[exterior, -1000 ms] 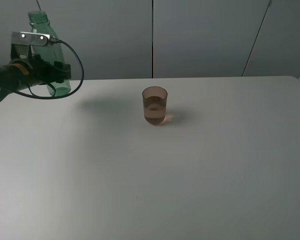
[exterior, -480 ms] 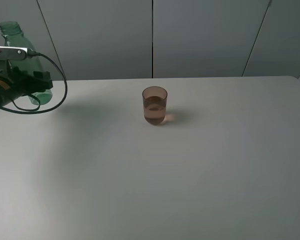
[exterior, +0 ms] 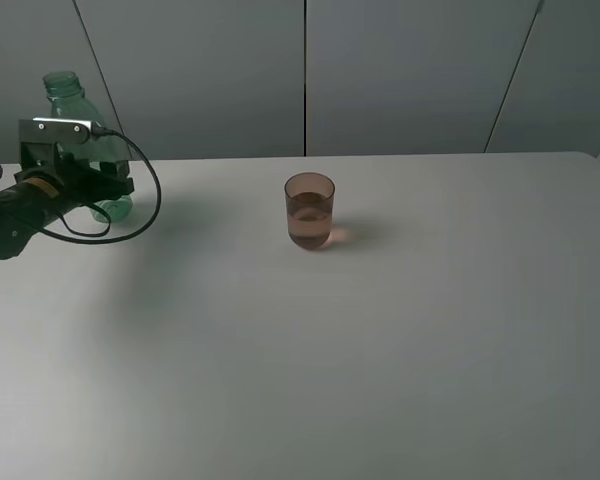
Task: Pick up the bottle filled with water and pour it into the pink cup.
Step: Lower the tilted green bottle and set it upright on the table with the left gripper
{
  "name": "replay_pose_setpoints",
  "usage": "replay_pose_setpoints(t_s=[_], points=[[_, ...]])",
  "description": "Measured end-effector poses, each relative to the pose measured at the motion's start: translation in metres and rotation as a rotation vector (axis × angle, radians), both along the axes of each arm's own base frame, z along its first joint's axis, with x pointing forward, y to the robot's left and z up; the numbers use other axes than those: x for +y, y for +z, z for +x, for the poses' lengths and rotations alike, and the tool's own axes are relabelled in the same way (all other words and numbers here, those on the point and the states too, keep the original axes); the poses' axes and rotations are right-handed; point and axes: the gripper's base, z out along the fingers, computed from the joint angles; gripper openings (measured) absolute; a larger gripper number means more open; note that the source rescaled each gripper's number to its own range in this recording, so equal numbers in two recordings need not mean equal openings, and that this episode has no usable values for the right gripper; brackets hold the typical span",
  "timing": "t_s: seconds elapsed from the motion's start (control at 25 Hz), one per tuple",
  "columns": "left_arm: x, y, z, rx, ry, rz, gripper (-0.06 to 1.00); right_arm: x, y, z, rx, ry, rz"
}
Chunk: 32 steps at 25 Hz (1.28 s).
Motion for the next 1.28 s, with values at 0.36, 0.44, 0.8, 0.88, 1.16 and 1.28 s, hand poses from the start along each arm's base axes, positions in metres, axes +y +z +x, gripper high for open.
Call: replay_pose_setpoints(t_s=[0.36,0.44,0.8,0.88,1.16,1.28], points=[[-0.002,-0.009,0.001,0.008,-0.006,-0.003,0.00,0.000,0.000,0.000,0.000,0.000,0.000],[-0.002,-0.008,0.001,0.006,-0.006,-0.003,0.00,0.000,0.000,0.000,0.000,0.000,0.000],[-0.003,-0.013,0.000,0.059,-0.006,0.005,0.80,0.000,0.000,0.000,0.000,0.000,0.000],[-0.002,-0.013,-0.001,0.086,-0.005,0.009,0.96,0.000,0.000,0.000,0.000,0.000,0.000],[-0.001,0.007,-0.003,0.136,-0.005,0.039,0.99,0.000,0.000,0.000,0.000,0.000,0.000],[-0.001,0.011,-0.011,0.164,-0.005,0.047,0.99,0.000,0.000,0.000,0.000,0.000,0.000]])
